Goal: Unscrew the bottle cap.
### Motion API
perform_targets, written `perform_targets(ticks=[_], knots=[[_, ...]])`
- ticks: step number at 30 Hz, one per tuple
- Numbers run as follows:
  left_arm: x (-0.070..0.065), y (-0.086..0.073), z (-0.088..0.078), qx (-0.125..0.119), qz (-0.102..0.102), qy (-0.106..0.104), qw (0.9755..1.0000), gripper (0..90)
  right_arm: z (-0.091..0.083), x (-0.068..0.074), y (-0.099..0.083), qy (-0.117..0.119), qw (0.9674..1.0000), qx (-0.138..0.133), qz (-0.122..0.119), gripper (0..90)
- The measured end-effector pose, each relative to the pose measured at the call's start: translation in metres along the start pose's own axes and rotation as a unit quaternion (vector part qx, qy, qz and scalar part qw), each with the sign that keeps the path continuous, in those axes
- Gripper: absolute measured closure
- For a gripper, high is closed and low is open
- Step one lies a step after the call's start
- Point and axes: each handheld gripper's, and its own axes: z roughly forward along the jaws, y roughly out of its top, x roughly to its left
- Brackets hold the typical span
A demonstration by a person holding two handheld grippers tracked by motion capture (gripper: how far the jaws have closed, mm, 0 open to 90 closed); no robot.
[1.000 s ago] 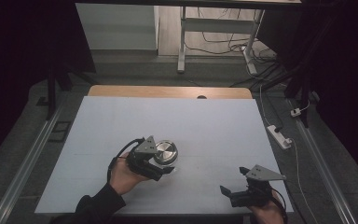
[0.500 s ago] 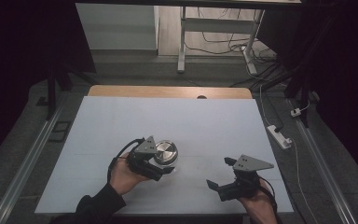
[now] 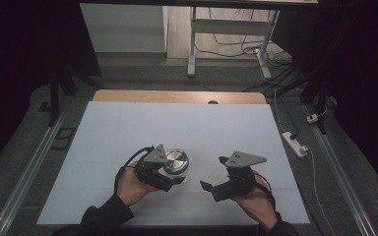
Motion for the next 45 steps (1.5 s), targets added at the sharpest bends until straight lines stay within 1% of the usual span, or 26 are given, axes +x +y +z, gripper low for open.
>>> perform_targets(ticks=[4,11,15,18,23,29,32,34,35,37,39,40,43,45], knots=[[-0.001,0.000,0.001,-0.001,-0.003,-0.001,1.0000,16.0,0.007,0.005,0.012,0.006,1.0000,-0.003,-0.007,0.0],[-0.002,0.001,0.003,0.005,0.002,-0.004,1.0000,16.0,0.021,0.013,0.029,0.014,0.9997,-0.005,-0.021,0.0],[-0.003,0.001,0.003,0.006,0.002,-0.008,0.9999,16.0,0.032,0.020,0.038,0.017,0.9992,-0.005,-0.034,0.0],[-0.003,0.002,0.003,0.006,0.003,-0.010,0.9999,16.0,0.041,0.022,0.042,0.020,0.9991,-0.004,-0.038,0.2],[-0.004,0.002,0.003,0.008,0.003,-0.015,0.9999,16.0,0.051,0.025,0.046,0.030,0.9983,-0.006,-0.050,5.5],[-0.005,0.003,0.003,0.007,0.003,-0.022,0.9997,16.0,0.061,0.028,0.048,0.042,0.9974,-0.004,-0.058,11.8],[-0.004,0.003,0.003,0.008,0.001,-0.024,0.9997,16.0,0.063,0.029,0.049,0.050,0.9968,-0.007,-0.062,18.1],[-0.003,0.003,0.003,0.009,0.001,-0.026,0.9996,16.0,0.063,0.030,0.049,0.047,0.9963,-0.007,-0.071,18.6],[-0.002,0.003,0.003,0.010,0.001,-0.031,0.9995,16.0,0.063,0.030,0.049,0.048,0.9961,-0.008,-0.073,19.1],[-0.002,0.003,0.002,0.009,0.004,-0.035,0.9993,16.0,0.062,0.028,0.049,0.054,0.9959,-0.010,-0.072,19.9],[-0.001,0.003,0.002,0.010,0.009,-0.043,0.9990,16.0,0.062,0.026,0.050,0.069,0.9949,-0.010,-0.074,20.0],[-0.001,0.003,0.002,0.007,0.007,-0.048,0.9988,16.0,0.061,0.024,0.050,0.076,0.9942,-0.009,-0.075,20.0],[0.000,0.003,0.001,0.005,0.013,-0.064,0.9979,16.0,0.060,0.018,0.049,0.106,0.9914,-0.011,-0.077,20.0],[0.000,0.003,0.000,0.003,0.018,-0.074,0.9971,16.1,0.059,0.013,0.049,0.130,0.9876,-0.013,-0.086,20.0]])
